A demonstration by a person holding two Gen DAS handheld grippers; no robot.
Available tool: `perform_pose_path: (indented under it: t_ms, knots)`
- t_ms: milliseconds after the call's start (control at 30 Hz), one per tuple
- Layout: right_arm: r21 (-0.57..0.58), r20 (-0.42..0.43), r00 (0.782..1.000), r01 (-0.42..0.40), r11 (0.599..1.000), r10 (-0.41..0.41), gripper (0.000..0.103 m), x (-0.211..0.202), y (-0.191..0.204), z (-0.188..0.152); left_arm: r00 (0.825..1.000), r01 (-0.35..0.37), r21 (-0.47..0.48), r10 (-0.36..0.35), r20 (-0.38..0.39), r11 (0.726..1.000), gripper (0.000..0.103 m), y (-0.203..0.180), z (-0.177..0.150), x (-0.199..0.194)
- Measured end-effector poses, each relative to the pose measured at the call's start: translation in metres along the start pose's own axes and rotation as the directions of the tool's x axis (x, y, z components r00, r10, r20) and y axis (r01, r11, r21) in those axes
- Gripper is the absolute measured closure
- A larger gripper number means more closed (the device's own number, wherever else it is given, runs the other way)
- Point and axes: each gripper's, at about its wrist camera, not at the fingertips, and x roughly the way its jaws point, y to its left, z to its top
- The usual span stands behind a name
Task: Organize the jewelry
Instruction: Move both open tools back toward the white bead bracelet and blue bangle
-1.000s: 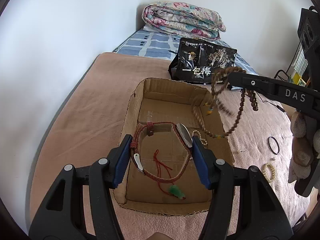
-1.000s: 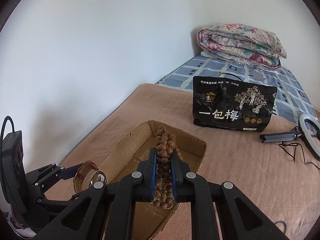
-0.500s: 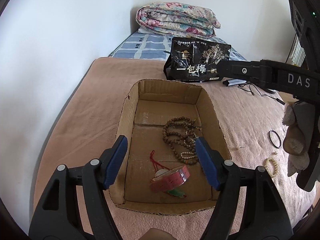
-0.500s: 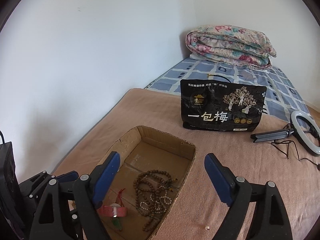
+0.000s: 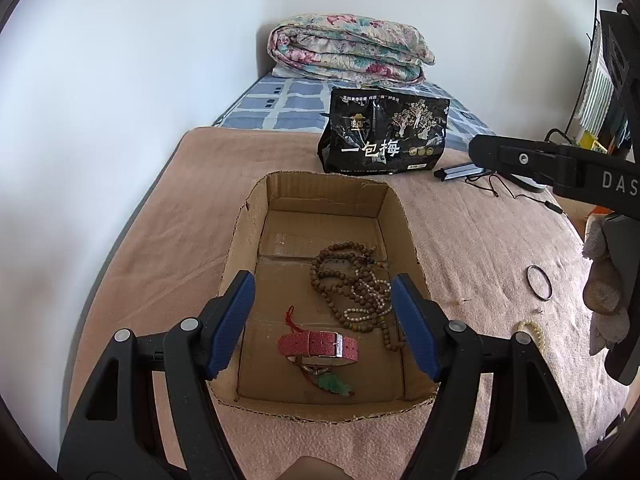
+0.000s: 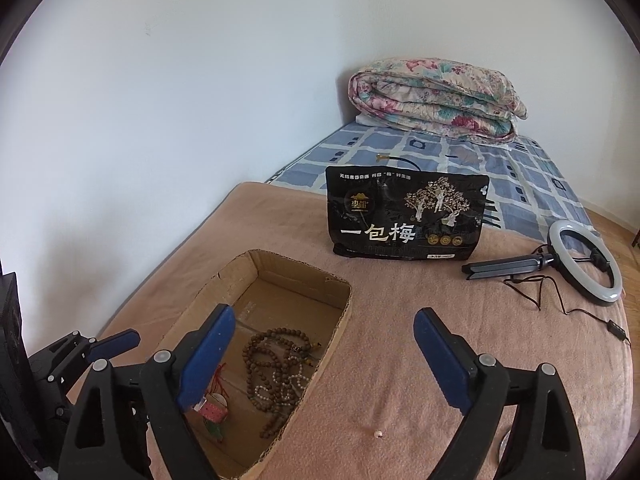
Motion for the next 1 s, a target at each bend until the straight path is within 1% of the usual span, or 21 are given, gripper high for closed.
perform_pose_path:
  t_ms: [133, 300, 467, 733, 867, 1000]
  knots:
    - [0.0, 0.022, 0.999, 0.026, 1.0, -0.026, 0.003, -0.021, -0.011, -0.003, 1.0, 0.01, -0.001, -0.01, 0.017, 1.0, 0.03, -0.007, 0.001, -0.007]
    - [0.014, 0.04, 0.997, 0.061, 0.998, -0.061, 0.001, -0.045, -0.031, -0.009, 0.998, 0.041, -0.004, -0.041, 0.047, 0.999, 0.03, -0.02, 0.004, -0.016]
    - [0.035, 0.041, 0.995, 0.086, 0.996, -0.088, 0.0, -0.069, -0.056, -0.021, 0.996, 0.077, 0.01, -0.077, 0.055, 0.997, 0.03, -0.04, 0.006, -0.023]
    - [0.089, 0.036, 0.989, 0.142, 0.986, -0.146, 0.0, -0.106, -0.11, -0.048, 0.991, 0.123, 0.065, -0.126, 0.051, 0.99, 0.03, -0.082, 0.006, -0.027]
    - [0.128, 0.025, 0.982, 0.182, 0.975, -0.187, 0.0, -0.118, -0.142, -0.063, 0.988, 0.148, 0.088, -0.152, 0.04, 0.985, 0.03, -0.102, 0.003, -0.027]
    - [0.163, 0.005, 0.976, 0.214, 0.963, -0.217, 0.0, -0.126, -0.17, -0.078, 0.986, 0.161, 0.131, -0.166, 0.03, 0.978, 0.03, -0.125, -0.001, -0.026]
